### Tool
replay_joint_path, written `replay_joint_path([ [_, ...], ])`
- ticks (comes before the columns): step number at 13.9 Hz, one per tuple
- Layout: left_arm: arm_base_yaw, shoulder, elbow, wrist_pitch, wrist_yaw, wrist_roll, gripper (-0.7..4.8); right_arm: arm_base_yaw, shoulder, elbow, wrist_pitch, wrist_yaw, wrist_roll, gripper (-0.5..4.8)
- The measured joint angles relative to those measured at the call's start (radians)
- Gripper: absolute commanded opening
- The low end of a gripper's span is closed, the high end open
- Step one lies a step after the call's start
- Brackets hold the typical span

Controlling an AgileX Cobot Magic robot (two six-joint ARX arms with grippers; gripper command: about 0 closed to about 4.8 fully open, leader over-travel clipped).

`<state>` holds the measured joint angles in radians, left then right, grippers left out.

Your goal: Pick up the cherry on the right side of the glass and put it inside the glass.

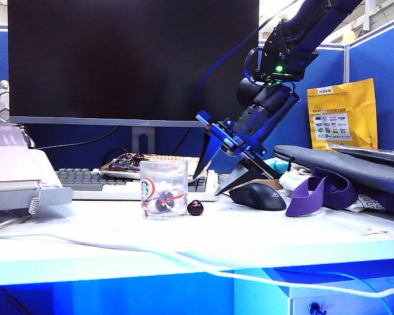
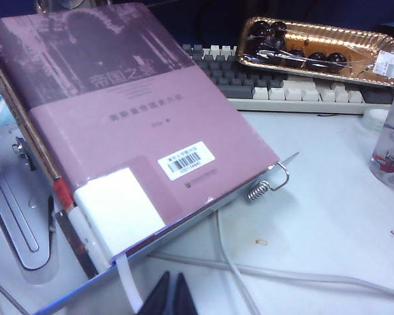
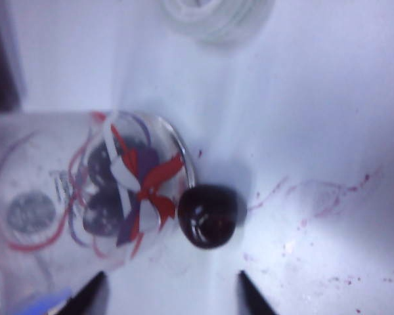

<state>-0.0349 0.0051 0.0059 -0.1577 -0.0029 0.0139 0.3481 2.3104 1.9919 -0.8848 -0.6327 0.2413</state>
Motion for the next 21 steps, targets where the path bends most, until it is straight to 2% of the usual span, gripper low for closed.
replay_joint_path([
  [8,0.000,0.000,0.000,0.000,0.000,0.000,-0.05,0.018,0.026,0.000,0.042,0.043,0.093,2.74],
  [21,0.000,0.000,0.000,0.000,0.000,0.000,-0.05,0.041,0.048,0.000,0.066,0.091,0.155,2.74],
])
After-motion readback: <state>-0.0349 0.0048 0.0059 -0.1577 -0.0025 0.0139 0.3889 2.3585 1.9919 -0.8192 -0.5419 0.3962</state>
